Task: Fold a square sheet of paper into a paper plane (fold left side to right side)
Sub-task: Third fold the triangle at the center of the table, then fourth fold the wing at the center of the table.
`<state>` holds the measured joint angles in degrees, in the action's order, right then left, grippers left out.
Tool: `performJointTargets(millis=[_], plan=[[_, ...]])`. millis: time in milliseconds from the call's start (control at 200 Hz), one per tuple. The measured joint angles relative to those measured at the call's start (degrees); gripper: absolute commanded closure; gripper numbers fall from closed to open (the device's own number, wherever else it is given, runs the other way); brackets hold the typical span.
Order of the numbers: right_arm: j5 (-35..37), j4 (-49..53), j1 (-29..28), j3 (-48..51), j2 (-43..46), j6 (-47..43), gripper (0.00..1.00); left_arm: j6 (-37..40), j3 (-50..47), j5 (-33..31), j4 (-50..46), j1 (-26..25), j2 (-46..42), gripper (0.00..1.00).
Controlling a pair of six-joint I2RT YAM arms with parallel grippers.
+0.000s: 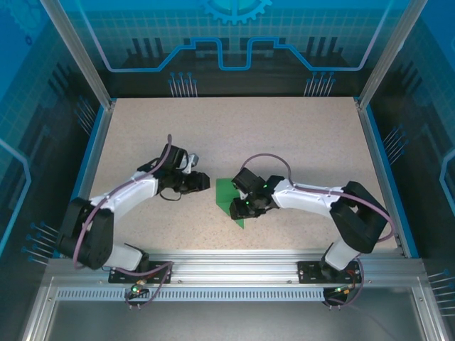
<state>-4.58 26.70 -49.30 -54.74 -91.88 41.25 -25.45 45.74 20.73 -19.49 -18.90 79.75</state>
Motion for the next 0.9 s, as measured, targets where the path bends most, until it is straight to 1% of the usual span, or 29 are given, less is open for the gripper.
performJointTargets(millis=[60,115,255,415,570,680,900], plan=[[0.9,0.3,1.1,-0.4,1.5,-2.7,0.48,-2.1,-2.8,0.1,1.3,0.0,-2.8,0.42],[1.7,0.3,2.4,-0.4,2.4,-5.1,0.46,-4.3,-5.8,0.7,3.1,0.0,-4.9,0.40],[2.7,-1.5,4.6,0.0,2.7,-10.4,0.45,-9.7,-12.4,3.8,8.3,0.0,-5.9,0.38],[2.5,-5.3,4.7,1.1,1.6,-14.4,0.48,-14.3,-15.0,7.4,14.0,-0.2,-4.0,0.37],[3.0,-7.2,4.9,1.9,-1.0,-15.5,0.54,-16.9,-15.0,9.3,19.9,-1.6,0.0,0.37],[3.6,-7.5,5.1,2.4,-1.8,-15.7,0.58,-18.2,-15.0,9.8,22.2,-3.2,2.5,0.37],[5.3,-7.5,5.2,2.5,-1.9,-15.6,0.61,-19.5,-14.1,10.2,24.0,-5.7,5.9,0.39]])
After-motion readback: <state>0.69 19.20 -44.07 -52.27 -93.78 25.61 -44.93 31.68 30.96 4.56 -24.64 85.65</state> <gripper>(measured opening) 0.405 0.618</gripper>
